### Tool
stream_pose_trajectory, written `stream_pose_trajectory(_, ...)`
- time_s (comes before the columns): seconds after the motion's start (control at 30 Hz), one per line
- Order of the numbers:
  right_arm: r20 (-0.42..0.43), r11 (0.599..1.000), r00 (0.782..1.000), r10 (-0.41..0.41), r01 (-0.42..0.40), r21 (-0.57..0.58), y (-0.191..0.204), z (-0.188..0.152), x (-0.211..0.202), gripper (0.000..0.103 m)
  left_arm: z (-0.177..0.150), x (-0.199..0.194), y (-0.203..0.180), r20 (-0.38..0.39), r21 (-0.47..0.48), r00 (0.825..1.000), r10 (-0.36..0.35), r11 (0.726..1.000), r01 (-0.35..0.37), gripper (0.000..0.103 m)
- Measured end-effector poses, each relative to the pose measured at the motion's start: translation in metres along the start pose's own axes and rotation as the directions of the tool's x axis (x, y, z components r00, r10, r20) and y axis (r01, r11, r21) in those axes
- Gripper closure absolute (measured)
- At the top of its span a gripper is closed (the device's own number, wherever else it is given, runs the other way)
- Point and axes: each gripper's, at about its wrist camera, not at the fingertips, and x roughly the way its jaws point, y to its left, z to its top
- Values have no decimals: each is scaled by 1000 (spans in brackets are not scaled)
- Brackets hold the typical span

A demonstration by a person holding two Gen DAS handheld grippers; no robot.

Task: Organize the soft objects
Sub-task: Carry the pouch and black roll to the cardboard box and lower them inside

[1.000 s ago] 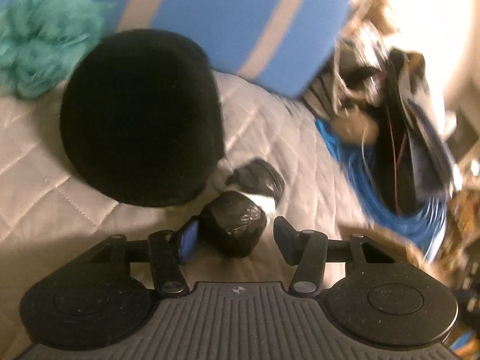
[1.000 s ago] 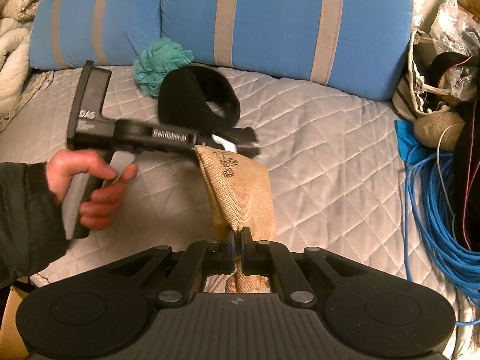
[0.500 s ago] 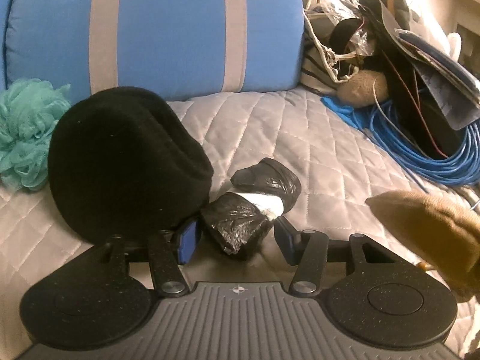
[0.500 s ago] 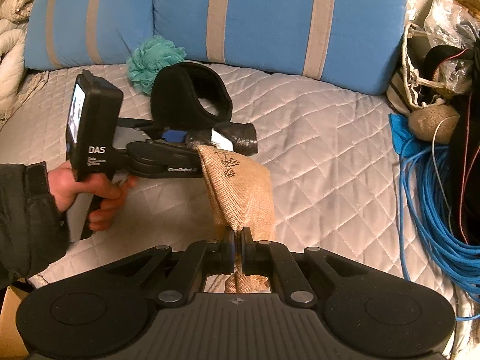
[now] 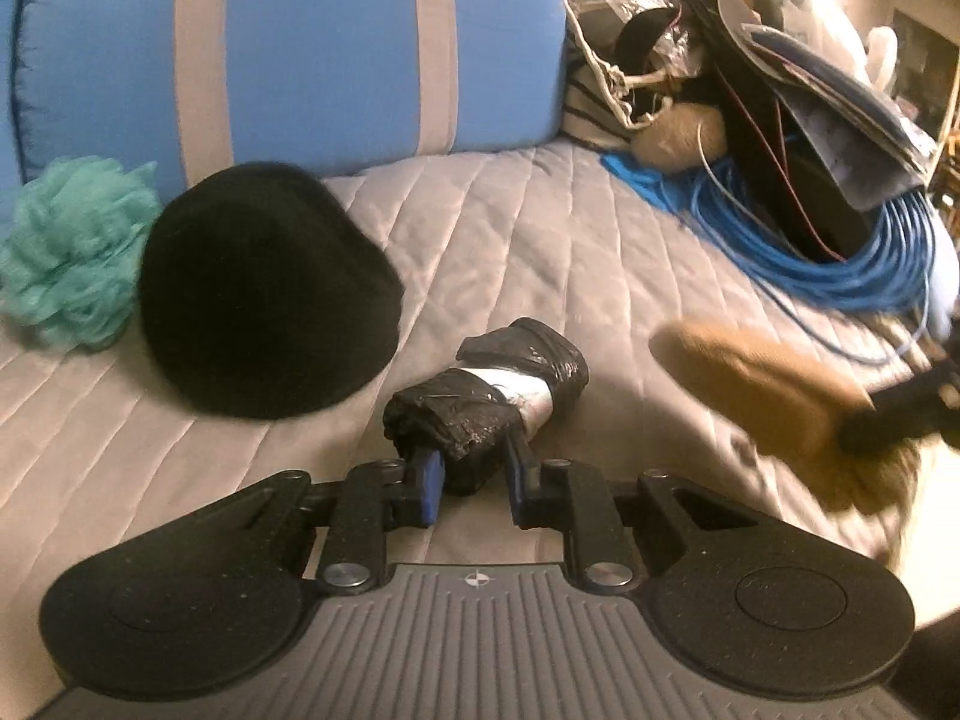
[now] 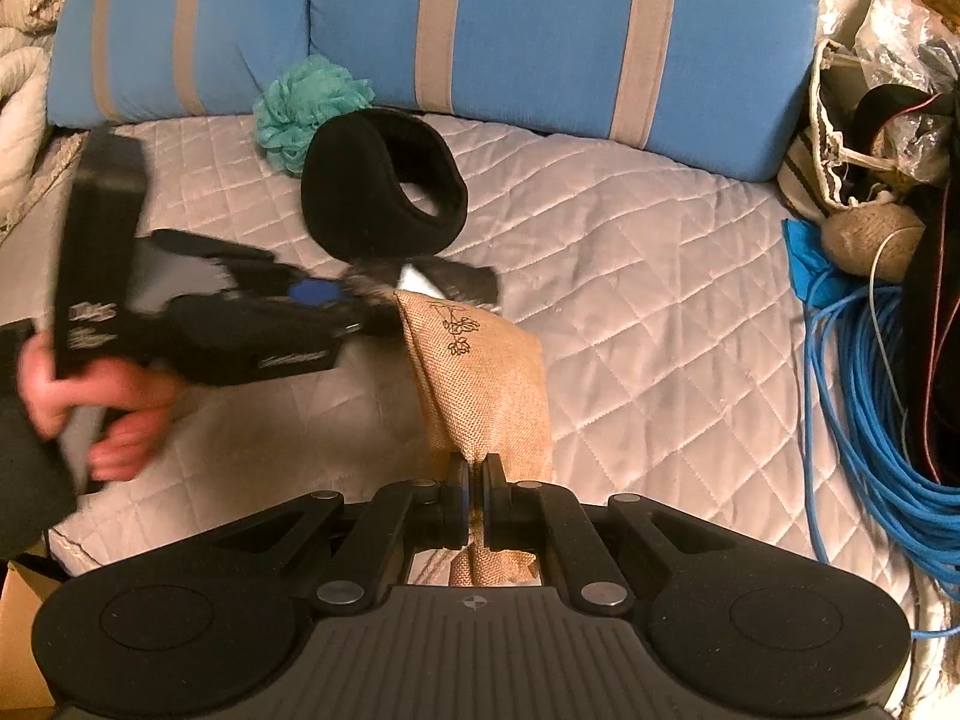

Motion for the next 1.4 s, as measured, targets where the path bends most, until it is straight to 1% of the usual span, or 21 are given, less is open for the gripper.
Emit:
stream_pose_trajectory(0.2, -3, 1000, 1000, 1, -1, -11, 11, 0, 3, 97, -28, -40, 4, -31, 26, 998, 46, 999, -45, 83)
stream_pose_trajectory(0.33, -4, 999, 1000, 8, -8, -42, 25, 2, 6, 97, -51, -67, 6, -70, 52, 995, 68, 997, -64, 83)
stream_pose_trajectory(0.5, -3, 998, 999, 44, -44, -46, 38, 5, 6, 97, -72, -98, 0, -111, 105, 989, 95, 991, -83, 80)
stream_pose_trajectory(0.53, -5, 998, 999, 49, -49, -48, 41, 5, 7, 97, -76, -104, -1, -118, 111, 989, 89, 991, -76, 80)
stream_pose_trajectory(0.57, -7, 997, 999, 51, -51, -52, 43, 5, 7, 97, -79, -108, -3, -128, 124, 988, 84, 990, -68, 77)
stream_pose_trajectory(0.6, -7, 997, 999, 51, -51, -57, 45, 4, 7, 97, -80, -112, -6, -134, 141, 988, 82, 988, -63, 70)
stream_pose_trajectory(0.63, -8, 997, 999, 53, -53, -60, 46, 4, 7, 97, -81, -119, -11, -130, 167, 989, 77, 985, -55, 67)
stream_pose_trajectory(0.7, -9, 997, 998, 57, -58, -57, 47, 3, 6, 97, -82, -132, -20, -94, 209, 994, 58, 977, -38, 48)
stream_pose_trajectory(0.73, -9, 997, 998, 59, -60, -52, 46, 3, 5, 97, -80, -137, -24, -68, 224, 996, 50, 974, -33, 43)
stream_pose_trajectory(0.8, -10, 997, 998, 69, -69, -36, 44, 1, 3, 97, -76, -142, -32, -12, 256, 999, 52, 966, -48, 28)
stream_pose_trajectory(0.83, -10, 997, 997, 76, -76, -28, 43, 0, 2, 97, -74, -140, -35, 9, 270, 998, 65, 961, -65, 26)
stream_pose_trajectory(0.9, -15, 996, 996, 86, -86, -15, 40, -2, 0, 97, -69, -127, -37, 17, 300, 995, 99, 949, -100, 26)
stream_pose_trajectory(1.0, -28, 991, 991, 129, -129, 20, 35, -9, -5, 97, -63, -102, -35, -11, 329, 993, 119, 938, -109, 26)
stream_pose_trajectory(1.1, -17, 976, 978, 208, -207, 65, 26, -16, -12, 97, -62, -76, -30, -83, 346, 987, 134, 933, -98, 26)
stream_pose_trajectory(1.17, -2, 965, 970, 243, -241, 103, 18, -19, -19, 97, -65, -66, -25, -103, 356, 986, 132, 930, -88, 26)
stream_pose_trajectory(1.2, 3, 961, 968, 252, -250, 114, 16, -21, -21, 97, -65, -61, -22, -115, 354, 985, 130, 932, -82, 29)
stream_pose_trajectory(1.23, 12, 958, 965, 261, -260, 122, 14, -23, -25, 97, -66, -57, -19, -126, 341, 984, 129, 937, -79, 34)
stream_pose_trajectory(1.27, 20, 953, 962, 273, -273, 130, 13, -24, -29, 97, -67, -54, -16, -139, 323, 983, 119, 944, -68, 55)
stream_pose_trajectory(1.3, 28, 946, 956, 292, -293, 141, 12, -26, -31, 97, -67, -53, -13, -157, 298, 982, 106, 953, -55, 56)
stream_pose_trajectory(1.33, 35, 938, 950, 311, -313, 150, 11, -27, -34, 97, -67, -53, -12, -155, 279, 982, 110, 958, -63, 56)
stream_pose_trajectory(1.4, 45, 931, 943, 329, -332, 150, 12, -29, -39, 97, -65, -57, -13, -163, 268, 980, 117, 961, -70, 58)
